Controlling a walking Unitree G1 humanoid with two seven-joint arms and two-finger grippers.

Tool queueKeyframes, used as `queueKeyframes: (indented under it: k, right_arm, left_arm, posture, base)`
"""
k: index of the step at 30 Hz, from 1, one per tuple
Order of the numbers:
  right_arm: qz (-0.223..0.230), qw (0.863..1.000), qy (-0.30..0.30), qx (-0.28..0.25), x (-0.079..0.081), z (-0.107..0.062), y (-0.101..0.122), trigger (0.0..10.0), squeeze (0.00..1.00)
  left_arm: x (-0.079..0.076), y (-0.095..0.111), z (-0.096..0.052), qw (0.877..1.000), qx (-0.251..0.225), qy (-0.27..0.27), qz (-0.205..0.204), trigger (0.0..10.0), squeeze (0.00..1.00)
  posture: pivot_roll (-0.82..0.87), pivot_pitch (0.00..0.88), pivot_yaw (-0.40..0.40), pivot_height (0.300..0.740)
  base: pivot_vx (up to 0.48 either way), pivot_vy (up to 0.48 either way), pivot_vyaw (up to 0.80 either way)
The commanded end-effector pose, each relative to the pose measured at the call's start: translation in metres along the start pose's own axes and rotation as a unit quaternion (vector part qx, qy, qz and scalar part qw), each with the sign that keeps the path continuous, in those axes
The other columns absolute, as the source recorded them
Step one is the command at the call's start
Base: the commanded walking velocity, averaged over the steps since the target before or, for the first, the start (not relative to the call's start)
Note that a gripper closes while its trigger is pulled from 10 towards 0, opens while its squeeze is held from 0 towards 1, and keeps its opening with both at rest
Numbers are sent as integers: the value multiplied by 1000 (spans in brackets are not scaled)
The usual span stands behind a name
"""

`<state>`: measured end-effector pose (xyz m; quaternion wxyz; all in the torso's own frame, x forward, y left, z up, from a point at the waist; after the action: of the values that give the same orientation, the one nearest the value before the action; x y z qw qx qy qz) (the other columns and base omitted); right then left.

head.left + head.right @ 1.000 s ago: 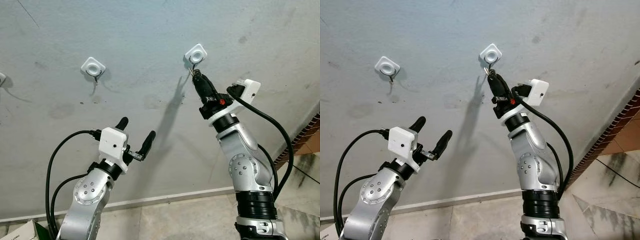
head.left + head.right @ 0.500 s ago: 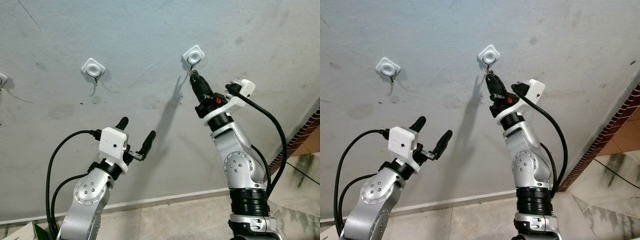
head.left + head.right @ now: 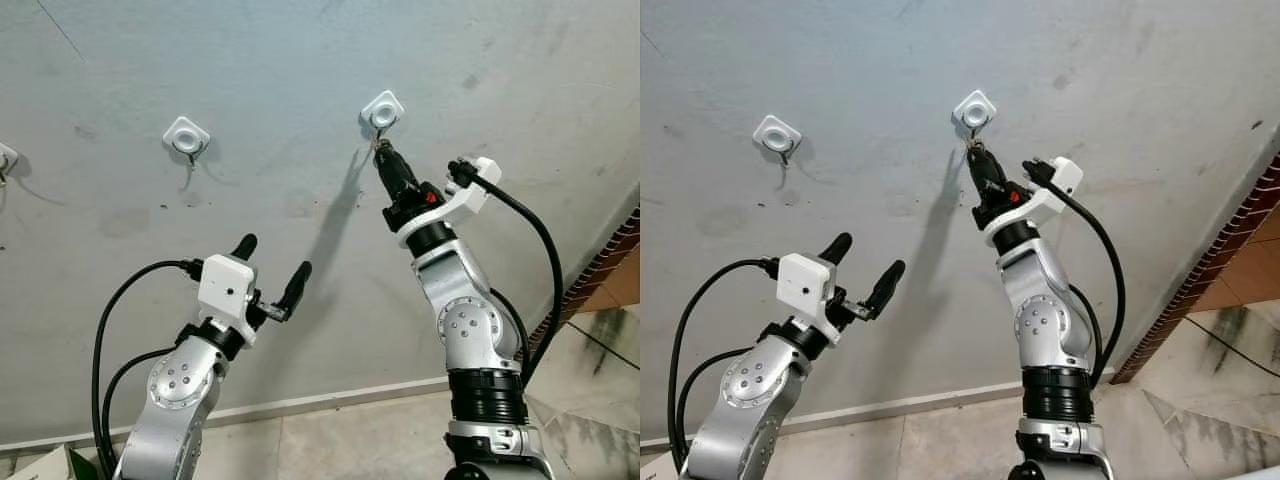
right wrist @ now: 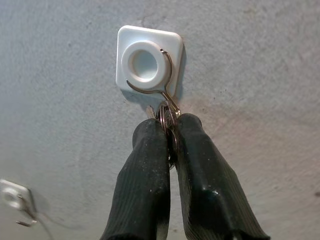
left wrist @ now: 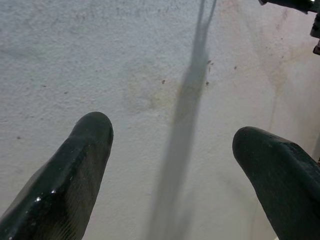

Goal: Hang keys on a hook

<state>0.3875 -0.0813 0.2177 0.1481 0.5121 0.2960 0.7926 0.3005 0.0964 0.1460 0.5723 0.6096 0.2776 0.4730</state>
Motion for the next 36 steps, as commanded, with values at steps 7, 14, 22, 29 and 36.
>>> queueKeyframes:
  k: [7, 14, 22, 29, 36]
  right_arm:
    - [-53, 996, -66, 14, -23, 7, -7, 10000, 0]
    - [-63, 996, -65, 9, -20, 14, -7, 10000, 0]
    - [-69, 996, -52, 16, -16, 16, -12, 10000, 0]
    - [-78, 996, -33, 22, -11, 16, -15, 10000, 0]
    - [-81, 996, -34, 31, -9, 21, -18, 10000, 0]
  left_arm:
    - [0, -3, 0, 1000, 8, -2, 3, 10000, 0]
    - [-2, 2, 1, 1000, -2, -9, 8, 10000, 0]
    - [-2, 0, 1, 1000, 2, -6, 5, 10000, 0]
    - [0, -1, 2, 1000, 4, -1, 1, 10000, 0]
    - [0, -2, 2, 1000, 6, 1, 0, 10000, 0]
  posture:
    - [124, 57, 63, 740]
    - [125, 57, 61, 740]
    - [124, 58, 59, 740]
    - [121, 58, 61, 740]
    - [118, 60, 54, 740]
  base:
    - [0, 0, 0]
    - [0, 0, 0]
    - [0, 0, 0]
    - [0, 0, 0]
    - [0, 0, 0]
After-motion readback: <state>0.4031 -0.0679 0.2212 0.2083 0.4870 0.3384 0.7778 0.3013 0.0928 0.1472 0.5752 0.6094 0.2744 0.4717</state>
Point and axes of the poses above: a point about 5 cm out from each wrist's last joint towards the gripper, its own z axis pointing out of the wrist towards the gripper, its own y axis along the axis of the wrist's last joint, x = y × z, the point moved 5 cm from there along z, pointing out of the wrist towards the gripper, and after that the axes turned 11 degrees about z, right-handed, at the moved point
